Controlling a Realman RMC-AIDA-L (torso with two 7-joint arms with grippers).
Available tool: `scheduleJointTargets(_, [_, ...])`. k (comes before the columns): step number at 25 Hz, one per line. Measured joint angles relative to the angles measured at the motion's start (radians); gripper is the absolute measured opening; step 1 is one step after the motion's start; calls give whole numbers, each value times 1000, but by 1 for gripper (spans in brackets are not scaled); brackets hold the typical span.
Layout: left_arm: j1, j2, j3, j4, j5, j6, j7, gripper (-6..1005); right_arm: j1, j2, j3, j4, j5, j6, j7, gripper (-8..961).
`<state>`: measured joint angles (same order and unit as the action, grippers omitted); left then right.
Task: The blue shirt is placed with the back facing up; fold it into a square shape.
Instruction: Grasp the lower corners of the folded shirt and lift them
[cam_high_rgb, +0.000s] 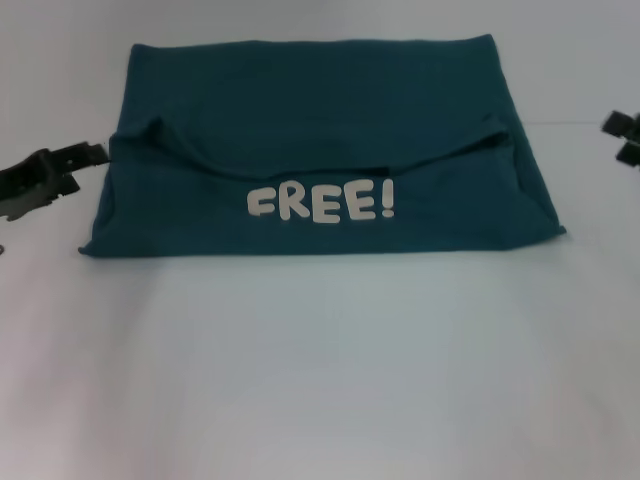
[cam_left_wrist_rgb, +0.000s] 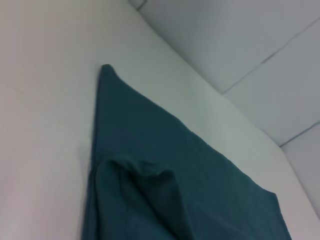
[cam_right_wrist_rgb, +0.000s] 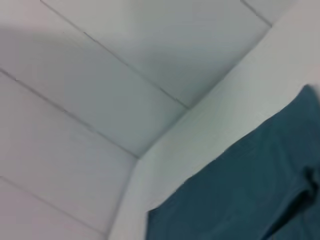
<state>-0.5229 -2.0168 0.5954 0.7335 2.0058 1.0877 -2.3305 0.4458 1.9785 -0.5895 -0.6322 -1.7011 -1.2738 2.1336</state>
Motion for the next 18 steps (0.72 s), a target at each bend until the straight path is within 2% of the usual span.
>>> scheduleJointTargets(2, [-1,6,-40,-25,-2,21,58,752,-6,-18,12,32,0,-51,1,759])
scheduleJointTargets(5, [4,3,-55,-26,-6,26,81,740,-5,-44,8,82,-3,-72,4,758])
scheduleJointTargets(7, [3,2,-54,-25,-6,28,85,682,-5,-56,7,99,-3,-73,4,758])
scheduleJointTargets(18, [-10,6,-28,-14,13,27,182,681,1,-58,8,91,-92,-84,-3,759])
